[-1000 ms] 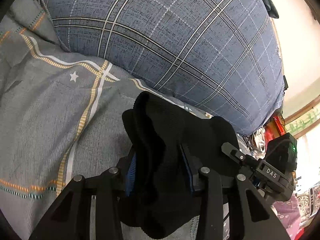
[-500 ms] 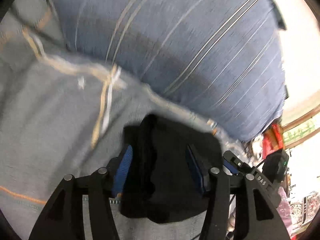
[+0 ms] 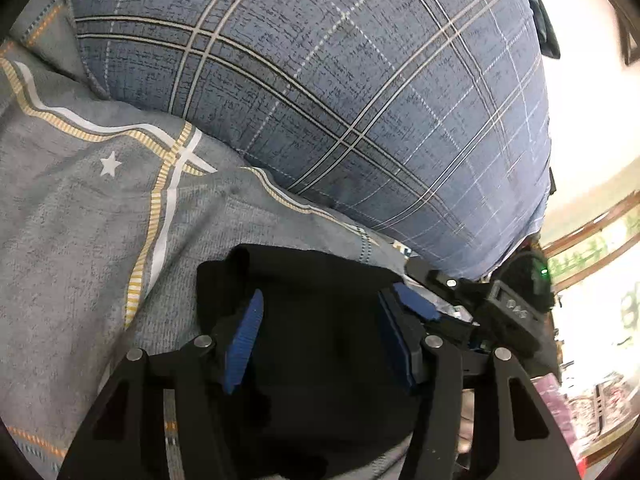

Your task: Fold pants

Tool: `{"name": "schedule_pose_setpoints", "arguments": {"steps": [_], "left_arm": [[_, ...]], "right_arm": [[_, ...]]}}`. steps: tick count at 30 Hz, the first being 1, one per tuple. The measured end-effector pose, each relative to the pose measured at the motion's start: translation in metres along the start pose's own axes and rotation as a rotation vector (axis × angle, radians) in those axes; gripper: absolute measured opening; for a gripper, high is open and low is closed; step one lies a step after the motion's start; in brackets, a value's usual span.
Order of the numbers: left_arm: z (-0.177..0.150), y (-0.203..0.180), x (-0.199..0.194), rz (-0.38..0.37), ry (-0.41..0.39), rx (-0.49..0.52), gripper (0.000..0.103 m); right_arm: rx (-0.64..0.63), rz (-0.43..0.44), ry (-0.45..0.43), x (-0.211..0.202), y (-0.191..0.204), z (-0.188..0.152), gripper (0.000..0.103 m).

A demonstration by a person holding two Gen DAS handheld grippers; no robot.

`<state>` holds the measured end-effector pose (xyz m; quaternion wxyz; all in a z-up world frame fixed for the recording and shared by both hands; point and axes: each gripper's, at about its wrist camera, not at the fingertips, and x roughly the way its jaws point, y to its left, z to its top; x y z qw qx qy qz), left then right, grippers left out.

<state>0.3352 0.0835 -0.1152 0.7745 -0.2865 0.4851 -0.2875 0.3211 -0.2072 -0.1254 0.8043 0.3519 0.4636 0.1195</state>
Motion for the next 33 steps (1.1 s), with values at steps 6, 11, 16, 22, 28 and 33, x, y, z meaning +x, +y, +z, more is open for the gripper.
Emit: {"name": "schedule_pose_setpoints", "arguments": {"steps": [6, 11, 16, 22, 28, 33], "left_arm": [[-0.014, -0.024, -0.026, 0.22, -0.021, 0.113, 0.056], [-0.057, -0.024, -0.027, 0.43, 0.024, 0.255, 0.057], [-0.066, -0.024, -0.024, 0.469, -0.003, 0.287, 0.057], [-0.059, -0.001, -0.033, 0.337, -0.007, 0.158, 0.067], [-0.063, -0.006, -0.063, 0.363, -0.066, 0.151, 0.067], [-0.089, -0.016, -0.071, 0.44, -0.079, 0.216, 0.067]], "right_arm": [[-0.117, -0.069, -0.081, -0.035, 0.03, -0.023, 0.062], [-0.241, -0.142, -0.126, -0.069, 0.042, -0.079, 0.062], [-0.26, -0.236, -0.092, -0.061, 0.022, -0.11, 0.062], [-0.32, -0.278, -0.099, -0.054, 0.028, -0.113, 0.07], [-0.285, -0.218, -0.166, -0.09, 0.032, -0.132, 0.07], [-0.311, -0.235, -0.181, -0.107, 0.031, -0.181, 0.072]]}}
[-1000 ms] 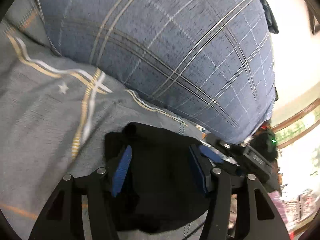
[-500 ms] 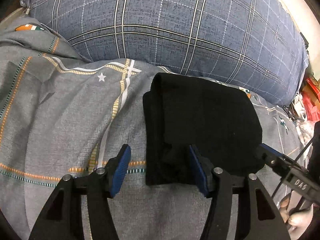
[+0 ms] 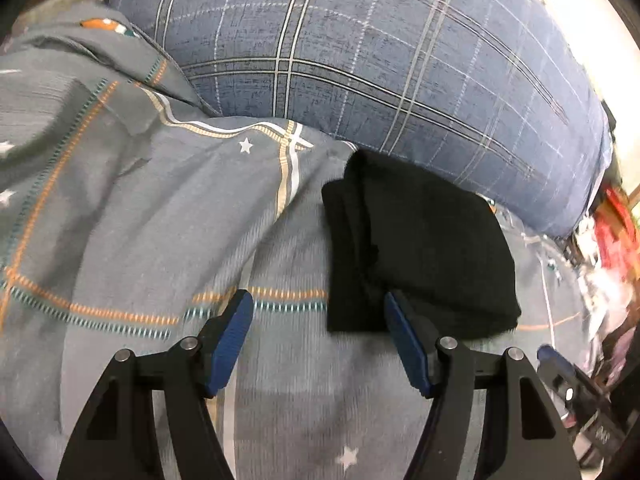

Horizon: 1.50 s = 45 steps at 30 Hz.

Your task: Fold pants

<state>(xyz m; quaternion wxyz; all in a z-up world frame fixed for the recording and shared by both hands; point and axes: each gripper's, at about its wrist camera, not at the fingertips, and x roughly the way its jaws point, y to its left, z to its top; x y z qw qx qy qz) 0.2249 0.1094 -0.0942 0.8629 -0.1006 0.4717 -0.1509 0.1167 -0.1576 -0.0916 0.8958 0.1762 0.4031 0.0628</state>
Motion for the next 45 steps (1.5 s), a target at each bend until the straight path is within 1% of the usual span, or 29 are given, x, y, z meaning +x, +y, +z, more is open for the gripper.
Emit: {"name": "schedule_pose_setpoints", "arguments": {"steps": [2, 6, 9, 12, 13, 16, 18, 22, 30, 32, 34, 36, 37, 38, 39, 41, 44, 45], "left_arm": [[-0.01, -0.004, -0.01, 0.014, -0.025, 0.015, 0.067], [-0.041, -0.009, -0.028, -0.024, -0.037, 0.011, 0.067], [-0.059, -0.017, -0.034, -0.037, -0.032, 0.02, 0.067], [-0.073, -0.024, -0.04, -0.008, -0.052, 0.05, 0.067], [-0.075, -0.026, -0.039, 0.009, -0.063, 0.064, 0.067], [-0.078, -0.037, -0.048, 0.091, -0.122, 0.129, 0.067], [-0.077, -0.042, -0.052, 0.118, -0.156, 0.157, 0.067], [-0.076, -0.048, -0.058, 0.119, -0.183, 0.18, 0.067], [-0.077, -0.053, -0.055, 0.122, -0.177, 0.199, 0.067], [-0.076, -0.052, -0.053, 0.128, -0.173, 0.193, 0.067], [-0.075, -0.051, -0.051, 0.129, -0.165, 0.186, 0.067], [-0.074, -0.051, -0.046, 0.125, -0.15, 0.179, 0.067], [-0.074, -0.052, -0.045, 0.124, -0.144, 0.176, 0.067], [-0.074, -0.053, -0.044, 0.124, -0.14, 0.176, 0.067], [-0.075, -0.054, -0.042, 0.123, -0.137, 0.176, 0.067], [-0.075, -0.056, -0.041, 0.124, -0.136, 0.179, 0.067], [-0.077, -0.058, -0.04, 0.119, -0.135, 0.182, 0.067], [-0.077, -0.058, -0.039, 0.12, -0.134, 0.184, 0.067]], "right_arm": [[-0.006, -0.004, 0.007, -0.006, 0.004, -0.018, 0.072], [-0.026, -0.003, 0.046, -0.009, 0.014, -0.049, 0.073], [-0.037, -0.006, 0.067, -0.006, 0.021, -0.061, 0.073], [-0.034, -0.007, 0.079, -0.005, 0.025, -0.067, 0.073], [-0.034, -0.006, 0.077, -0.007, 0.026, -0.068, 0.073], [-0.039, -0.006, 0.068, -0.013, 0.028, -0.071, 0.074], [-0.041, -0.013, 0.062, -0.017, 0.028, -0.072, 0.074], [-0.036, -0.022, 0.058, -0.02, 0.027, -0.072, 0.075], [-0.036, -0.03, 0.074, -0.011, 0.026, -0.073, 0.075], [-0.028, -0.03, 0.051, -0.018, 0.024, -0.068, 0.075], [-0.011, -0.02, -0.033, -0.041, 0.024, -0.054, 0.075], [-0.003, 0.009, -0.124, -0.071, 0.025, -0.037, 0.075], [-0.007, 0.022, -0.165, -0.085, 0.027, -0.028, 0.077], [-0.013, 0.028, -0.197, -0.097, 0.03, -0.021, 0.08], [-0.016, 0.033, -0.22, -0.107, 0.032, -0.014, 0.081], [0.0, 0.067, -0.234, -0.126, 0.037, 0.004, 0.081], [0.091, 0.174, -0.199, -0.169, 0.054, 0.04, 0.081], [0.095, 0.212, -0.201, -0.189, 0.065, 0.052, 0.081]]}}
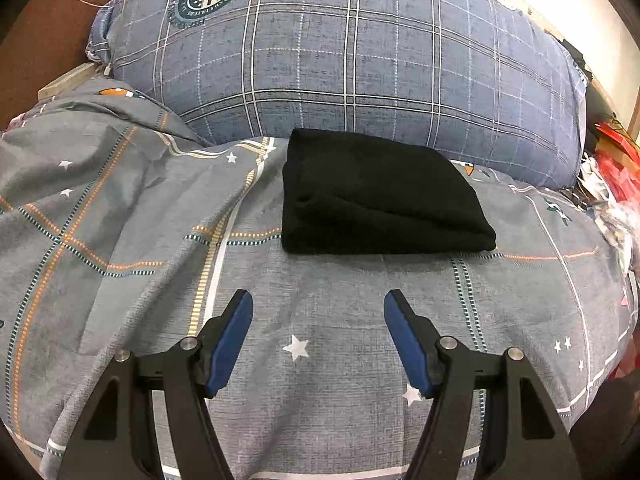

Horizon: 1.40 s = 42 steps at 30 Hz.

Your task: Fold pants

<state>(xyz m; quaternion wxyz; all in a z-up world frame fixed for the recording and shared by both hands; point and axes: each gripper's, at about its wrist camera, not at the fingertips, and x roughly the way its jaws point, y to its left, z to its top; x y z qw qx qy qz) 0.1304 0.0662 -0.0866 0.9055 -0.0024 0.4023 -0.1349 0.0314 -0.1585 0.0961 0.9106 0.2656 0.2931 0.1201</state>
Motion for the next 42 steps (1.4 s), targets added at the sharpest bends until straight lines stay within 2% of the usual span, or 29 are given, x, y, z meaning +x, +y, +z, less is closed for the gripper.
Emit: {"name": "schedule_pose_setpoints", "arguments": {"steps": [3, 5, 8, 12, 14, 17, 21, 24, 26, 29, 32, 35, 38, 42], "left_arm": [[-0.001, -0.001, 0.006, 0.009, 0.014, 0.001, 0.067], [-0.001, -0.002, 0.011, 0.008, 0.032, -0.002, 0.067], [-0.002, -0.004, 0.017, 0.01, 0.046, 0.0, 0.067], [-0.004, -0.008, 0.018, 0.015, 0.045, 0.019, 0.067], [-0.005, -0.009, 0.018, 0.016, 0.047, 0.023, 0.067], [-0.006, -0.009, 0.019, 0.017, 0.051, 0.022, 0.067], [0.0, -0.003, 0.021, 0.017, 0.051, 0.011, 0.067], [0.016, 0.016, 0.021, 0.015, 0.048, -0.051, 0.067], [0.033, 0.036, 0.022, -0.025, 0.052, -0.142, 0.067], [0.061, 0.062, 0.03, -0.112, 0.049, -0.266, 0.069], [0.084, 0.071, 0.055, -0.151, 0.077, -0.295, 0.069], [0.092, 0.079, 0.087, -0.241, 0.144, -0.352, 0.069], [0.085, 0.084, 0.114, -0.311, 0.199, -0.392, 0.069], [0.077, 0.084, 0.136, -0.387, 0.244, -0.424, 0.072]], "right_arm": [[-0.107, 0.099, -0.065, -0.055, 0.07, 0.028, 0.082], [-0.228, 0.134, -0.123, -0.088, 0.116, 0.034, 0.086], [-0.338, 0.17, -0.183, -0.114, 0.16, 0.032, 0.087], [-0.396, 0.178, -0.198, -0.116, 0.18, 0.032, 0.087], [-0.367, 0.162, -0.189, -0.11, 0.178, 0.039, 0.087], [-0.309, 0.189, -0.153, -0.107, 0.176, 0.052, 0.087], [-0.32, 0.199, -0.192, -0.115, 0.165, 0.047, 0.087], [-0.308, 0.191, -0.16, -0.104, 0.137, 0.038, 0.093], [-0.268, 0.147, -0.136, -0.082, 0.104, 0.038, 0.095], [-0.186, 0.064, -0.04, -0.026, 0.043, 0.037, 0.095], [-0.096, -0.032, 0.055, 0.045, -0.025, 0.031, 0.095], [-0.027, -0.101, 0.141, 0.116, -0.085, 0.021, 0.088], [0.072, -0.117, 0.246, 0.177, -0.134, 0.009, 0.075], [0.124, -0.139, 0.31, 0.232, -0.169, 0.003, 0.074]]}}
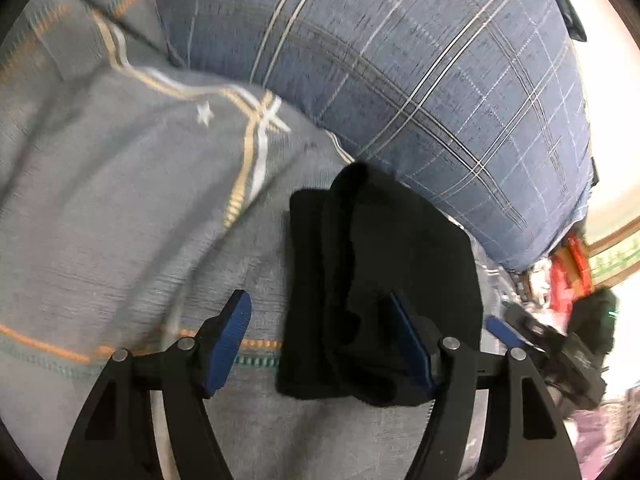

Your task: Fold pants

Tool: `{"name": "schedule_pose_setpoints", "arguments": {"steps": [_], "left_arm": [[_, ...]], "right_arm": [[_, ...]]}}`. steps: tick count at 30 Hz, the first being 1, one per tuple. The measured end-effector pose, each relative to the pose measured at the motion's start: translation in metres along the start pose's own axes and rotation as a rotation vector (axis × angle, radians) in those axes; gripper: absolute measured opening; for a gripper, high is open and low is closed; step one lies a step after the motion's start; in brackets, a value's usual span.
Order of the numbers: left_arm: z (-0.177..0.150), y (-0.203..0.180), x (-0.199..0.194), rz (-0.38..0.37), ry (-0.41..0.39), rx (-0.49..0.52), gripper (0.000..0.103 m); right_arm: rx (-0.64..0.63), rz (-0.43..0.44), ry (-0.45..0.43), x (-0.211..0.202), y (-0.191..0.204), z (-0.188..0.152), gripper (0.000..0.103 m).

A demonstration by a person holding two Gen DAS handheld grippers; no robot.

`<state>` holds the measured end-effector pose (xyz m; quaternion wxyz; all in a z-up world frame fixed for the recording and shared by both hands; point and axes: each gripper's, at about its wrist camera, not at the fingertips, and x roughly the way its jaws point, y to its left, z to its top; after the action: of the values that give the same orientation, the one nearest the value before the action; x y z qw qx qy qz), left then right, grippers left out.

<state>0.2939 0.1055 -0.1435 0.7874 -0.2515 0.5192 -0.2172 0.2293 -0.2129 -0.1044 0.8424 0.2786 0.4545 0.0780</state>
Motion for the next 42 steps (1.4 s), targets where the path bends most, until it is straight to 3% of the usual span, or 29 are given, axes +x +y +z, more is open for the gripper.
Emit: {"name": "schedule_pose_setpoints", "arguments": {"steps": [3, 6, 7, 8, 9, 11, 17, 22, 24, 28, 32, 37, 42], "left_arm": [[0.001, -0.004, 0.009, -0.058, -0.004, 0.002, 0.077], [-0.001, -0.017, 0.017, -0.073, 0.002, 0.056, 0.072], [-0.004, -0.024, 0.019, -0.056, -0.005, 0.08, 0.071], [-0.005, -0.031, 0.018, -0.046, -0.017, 0.101, 0.068], [-0.006, -0.034, 0.018, -0.045, -0.024, 0.11, 0.065], [-0.006, -0.044, 0.014, -0.066, -0.042, 0.116, 0.065], [-0.01, -0.066, 0.021, -0.089, -0.033, 0.154, 0.065], [-0.012, -0.056, 0.039, -0.043, 0.019, 0.116, 0.068], [-0.01, -0.058, 0.034, -0.035, 0.027, 0.11, 0.067], [-0.001, -0.064, 0.004, -0.061, -0.059, 0.12, 0.067], [0.007, -0.062, -0.021, -0.103, -0.144, 0.091, 0.067], [-0.006, -0.058, -0.008, -0.117, -0.077, 0.085, 0.066], [-0.026, -0.073, 0.012, 0.046, -0.032, 0.158, 0.058]], "right_arm": [[0.014, 0.004, 0.022, 0.022, -0.003, 0.01, 0.074], [0.001, -0.008, 0.043, 0.035, -0.001, 0.019, 0.071], [0.01, 0.006, 0.052, 0.038, -0.002, 0.022, 0.064], [0.016, 0.024, 0.058, 0.039, -0.003, 0.024, 0.044], [0.018, 0.04, 0.061, 0.038, -0.003, 0.025, 0.032], [-0.004, 0.064, 0.049, 0.027, 0.002, 0.027, 0.03], [-0.067, 0.057, -0.04, -0.009, 0.014, 0.032, 0.029], [-0.031, -0.016, -0.016, 0.003, -0.011, 0.025, 0.03], [-0.035, -0.06, 0.002, 0.01, -0.016, 0.021, 0.043], [-0.034, -0.097, -0.031, 0.004, -0.013, 0.018, 0.046], [-0.092, -0.123, -0.151, -0.023, 0.008, 0.024, 0.049], [-0.107, 0.009, -0.053, -0.004, 0.037, 0.036, 0.049], [-0.042, 0.061, 0.076, 0.043, 0.041, 0.052, 0.049]]}}
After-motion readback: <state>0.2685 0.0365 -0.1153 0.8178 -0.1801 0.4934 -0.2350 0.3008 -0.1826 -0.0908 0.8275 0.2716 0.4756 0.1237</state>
